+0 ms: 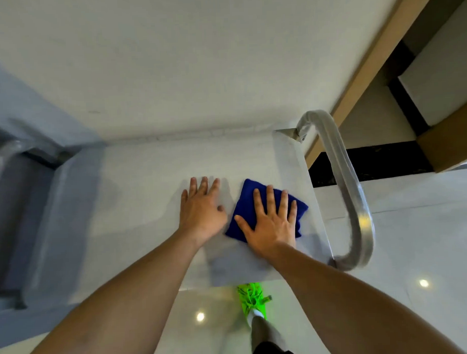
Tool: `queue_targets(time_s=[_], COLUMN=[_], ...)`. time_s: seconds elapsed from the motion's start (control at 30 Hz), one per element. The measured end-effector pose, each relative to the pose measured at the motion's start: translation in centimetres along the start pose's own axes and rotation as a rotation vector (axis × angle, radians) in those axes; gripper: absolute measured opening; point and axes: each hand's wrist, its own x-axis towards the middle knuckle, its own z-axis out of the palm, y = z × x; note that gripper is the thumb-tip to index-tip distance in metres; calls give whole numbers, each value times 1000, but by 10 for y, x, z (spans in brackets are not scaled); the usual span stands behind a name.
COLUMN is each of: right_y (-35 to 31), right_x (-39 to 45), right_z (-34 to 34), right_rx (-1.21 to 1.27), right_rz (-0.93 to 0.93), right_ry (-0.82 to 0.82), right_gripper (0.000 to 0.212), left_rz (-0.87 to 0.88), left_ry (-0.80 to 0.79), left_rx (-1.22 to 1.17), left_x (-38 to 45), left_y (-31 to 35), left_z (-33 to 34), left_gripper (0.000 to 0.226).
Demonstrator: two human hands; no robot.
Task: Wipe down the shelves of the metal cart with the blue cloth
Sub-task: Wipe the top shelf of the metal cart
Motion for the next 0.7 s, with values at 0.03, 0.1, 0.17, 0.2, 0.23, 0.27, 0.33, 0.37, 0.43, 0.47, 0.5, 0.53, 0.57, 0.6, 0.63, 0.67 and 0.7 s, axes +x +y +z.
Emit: queue_targets(time_s=[0.03,0.1,0.17,0.2,0.23,0.27,0.33,0.37,0.43,0.47,0.5,0.53,0.57,0.6,0.63,0.67,0.7], right_y=[-3,-9,-17,-21,-25,-30,-39,-43,-48,-49,-49,-49,-48,-49,-50,-50,-49], right_x=[-17,-48,-78,-93,-105,-115,-128,-132,-141,-145,-150,-155,-160,-164,-169,-175,-182], right_z=[5,15,24,29,33,37,43,45,49,51,53,55,56,56,57,60,64], right_rx=[-11,-30,-40,-34,-23,-11,13,26,45,51,62,87,124,165,202,237,271], right_rz=[1,6,10,13,20,27,30,30,4,-24,-56,-84,-106,-123,-136,-150,-168], right_ry=[-4,-3,-17,-19,-13,-5,14,21,46,72,103,141,186,230,266,289,298], right_gripper=[92,95,98,100,101,101,98,95,83,75,68,62,58,55,52,50,48], left_rz=[5,18,25,23,20,13,-9,-17,-23,-26,-35,-48,-62,-72,-82,-92,-106], left_ry=[35,95,117,122,130,141,163,177,212,225,234,245,258,275,291,304,310], left_rx=[-25,-65,-104,-116,-120,-114,-94,-95,-118,-132,-146,-157,-164,-168,-171,-179,-193], left_x=[-15,-50,-87,-106,-125,-142,-173,-186,-210,-220,-230,-239,-248,-256,-264,-271,-278], left_y=[-2,-9,-18,-23,-30,-37,-52,-60,-74,-79,-84,-87,-88,-89,-89,-88,-87], left_z=[1,5,11,14,18,22,28,31,39,44,49,55,61,69,76,84,92], left_gripper=[68,65,65,64,64,64,63,63,61,61,62,62,63,63,62,60,58])
